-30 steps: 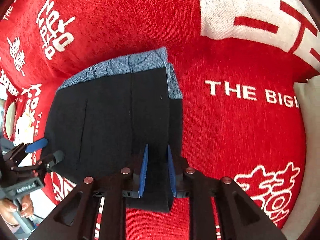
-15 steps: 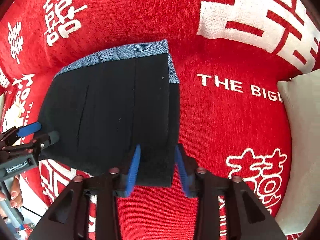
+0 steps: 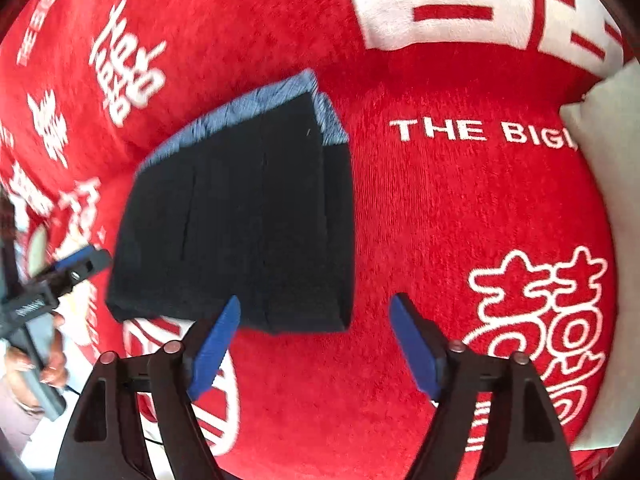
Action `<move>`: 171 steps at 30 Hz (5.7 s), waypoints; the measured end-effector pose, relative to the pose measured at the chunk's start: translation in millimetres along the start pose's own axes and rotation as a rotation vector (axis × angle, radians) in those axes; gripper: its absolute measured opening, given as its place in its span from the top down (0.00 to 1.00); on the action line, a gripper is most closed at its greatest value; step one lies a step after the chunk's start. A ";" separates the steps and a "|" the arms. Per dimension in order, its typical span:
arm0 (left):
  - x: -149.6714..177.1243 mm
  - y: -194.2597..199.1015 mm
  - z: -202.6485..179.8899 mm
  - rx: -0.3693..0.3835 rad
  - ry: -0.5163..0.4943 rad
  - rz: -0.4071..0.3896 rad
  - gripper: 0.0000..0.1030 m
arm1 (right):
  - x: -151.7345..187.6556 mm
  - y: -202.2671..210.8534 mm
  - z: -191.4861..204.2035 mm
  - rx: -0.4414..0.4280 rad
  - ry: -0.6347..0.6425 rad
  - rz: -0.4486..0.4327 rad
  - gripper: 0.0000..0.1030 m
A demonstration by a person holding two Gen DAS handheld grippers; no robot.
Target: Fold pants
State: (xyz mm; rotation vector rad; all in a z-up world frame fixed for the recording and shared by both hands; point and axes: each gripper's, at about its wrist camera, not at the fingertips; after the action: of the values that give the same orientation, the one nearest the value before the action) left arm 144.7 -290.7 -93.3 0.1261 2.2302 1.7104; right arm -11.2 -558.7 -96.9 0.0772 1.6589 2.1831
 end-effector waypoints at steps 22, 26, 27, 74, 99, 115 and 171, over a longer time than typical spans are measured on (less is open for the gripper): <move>-43.1 -87.1 48.9 0.225 0.016 0.208 0.02 | -54.3 -69.8 -42.2 -0.363 -0.092 0.068 0.22; -40.8 -99.7 35.7 0.261 -0.003 0.236 0.02 | -53.7 -77.2 -43.8 -0.400 -0.104 0.071 0.24; -39.5 -101.0 32.3 0.263 -0.004 0.234 0.04 | -53.9 -77.5 -45.1 -0.407 -0.119 0.074 0.25; 100.3 4.4 21.8 -0.096 -0.044 0.082 0.11 | 90.6 6.0 10.3 -0.134 -0.069 0.084 0.43; 143.9 94.3 -14.2 -0.243 -0.100 0.149 0.00 | 135.2 87.7 112.5 0.268 -0.014 0.131 0.00; 145.9 100.5 -10.8 -0.264 -0.113 0.193 0.00 | 134.1 92.3 129.8 0.293 0.007 0.162 0.00; 153.4 99.2 -13.1 -0.274 -0.155 0.211 0.00 | 129.3 87.8 137.0 0.334 0.038 0.197 0.00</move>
State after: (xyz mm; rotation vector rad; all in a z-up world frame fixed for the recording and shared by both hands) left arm -16.5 -234.6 -26.9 0.4257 1.9071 2.0223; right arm -116.3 -408.5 1.1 0.3044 2.1022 2.0286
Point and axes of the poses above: each gripper's, at about its wrist camera, not at the fingertips, and y roughly against the way its jaws point, z to its left, x to its underside, and after that the axes turned 5 degrees about y, right-handed
